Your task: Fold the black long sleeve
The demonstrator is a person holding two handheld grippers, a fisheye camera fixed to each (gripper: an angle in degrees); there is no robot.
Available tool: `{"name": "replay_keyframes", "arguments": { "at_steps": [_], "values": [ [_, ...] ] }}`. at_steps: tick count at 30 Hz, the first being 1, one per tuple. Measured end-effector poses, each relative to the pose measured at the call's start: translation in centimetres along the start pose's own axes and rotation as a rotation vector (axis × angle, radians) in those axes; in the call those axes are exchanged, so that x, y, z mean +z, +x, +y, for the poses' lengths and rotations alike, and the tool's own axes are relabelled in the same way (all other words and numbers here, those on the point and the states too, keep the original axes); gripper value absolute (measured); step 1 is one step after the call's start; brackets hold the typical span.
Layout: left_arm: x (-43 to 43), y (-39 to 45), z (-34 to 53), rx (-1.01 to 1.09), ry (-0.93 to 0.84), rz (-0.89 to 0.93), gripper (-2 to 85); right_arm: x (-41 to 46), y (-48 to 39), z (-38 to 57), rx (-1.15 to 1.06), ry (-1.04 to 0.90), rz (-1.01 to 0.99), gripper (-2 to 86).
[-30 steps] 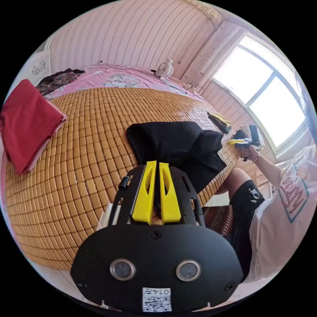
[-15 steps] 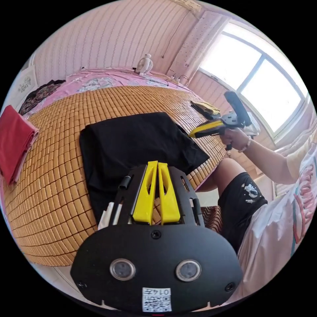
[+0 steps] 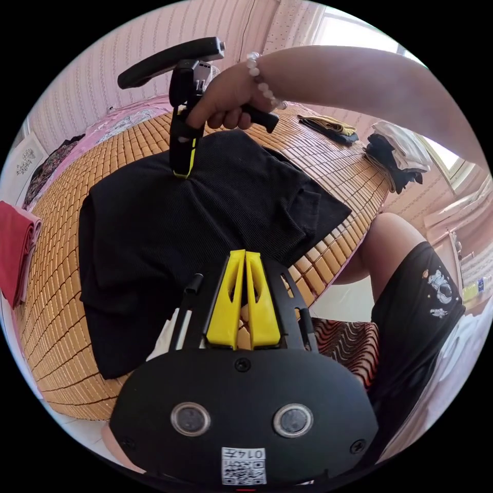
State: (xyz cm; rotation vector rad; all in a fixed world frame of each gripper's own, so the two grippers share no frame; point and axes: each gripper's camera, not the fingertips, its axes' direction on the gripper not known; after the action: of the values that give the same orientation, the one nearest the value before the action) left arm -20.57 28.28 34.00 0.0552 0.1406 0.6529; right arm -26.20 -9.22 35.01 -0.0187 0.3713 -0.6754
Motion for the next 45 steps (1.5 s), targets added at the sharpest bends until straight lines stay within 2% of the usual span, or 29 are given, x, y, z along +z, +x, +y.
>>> {"name": "replay_keyframes", "arguments": {
  "at_steps": [5,8,15,19,22,25,27,31,36,41,43,45],
  "values": [
    [1.0,0.5,0.9,0.013,0.021,-0.004,-1.0,-0.7,0.7,-2.0,-0.075,-0.088,-0.072,-0.8],
    [1.5,0.3,1.6,-0.012,0.045,0.018,-1.0,-2.1,1.1,-3.5,-0.066,-0.041,-0.016,-0.6],
    [2.8,0.3,2.8,-0.012,0.062,0.049,-1.0,-0.2,1.3,-6.3,-0.107,-0.245,0.042,-0.6],
    [3.2,0.0,3.8,-0.041,0.089,0.081,-0.9,1.4,2.1,-5.5,-0.017,-0.195,0.080,-0.6],
    [3.0,0.1,4.8,-0.028,0.137,0.111,-0.4,1.5,2.0,-2.7,0.006,-0.079,0.120,-0.8],
    [2.2,0.4,5.7,-0.001,0.223,0.141,2.1,0.5,2.6,3.9,0.086,0.116,0.109,-0.9],
    [1.9,0.8,5.8,0.027,0.264,0.169,4.7,1.0,3.5,11.8,0.200,0.237,-0.001,-0.7],
    [2.2,2.2,4.9,0.084,0.313,0.216,10.2,3.9,4.0,24.6,0.404,0.327,-0.140,0.5],
    [3.8,5.3,2.9,0.204,0.264,0.224,17.2,9.8,3.7,38.7,0.686,0.370,-0.314,9.1],
    [5.6,8.1,0.8,0.296,0.187,0.218,20.2,14.5,3.9,43.8,0.730,0.373,-0.460,5.1],
    [6.8,9.3,-0.2,0.337,0.139,0.201,21.9,15.3,4.4,45.6,0.766,0.415,-0.470,3.2],
    [7.6,10.1,-0.9,0.371,0.116,0.182,22.7,16.1,5.4,47.9,0.768,0.490,-0.575,2.1]
  ]
}}
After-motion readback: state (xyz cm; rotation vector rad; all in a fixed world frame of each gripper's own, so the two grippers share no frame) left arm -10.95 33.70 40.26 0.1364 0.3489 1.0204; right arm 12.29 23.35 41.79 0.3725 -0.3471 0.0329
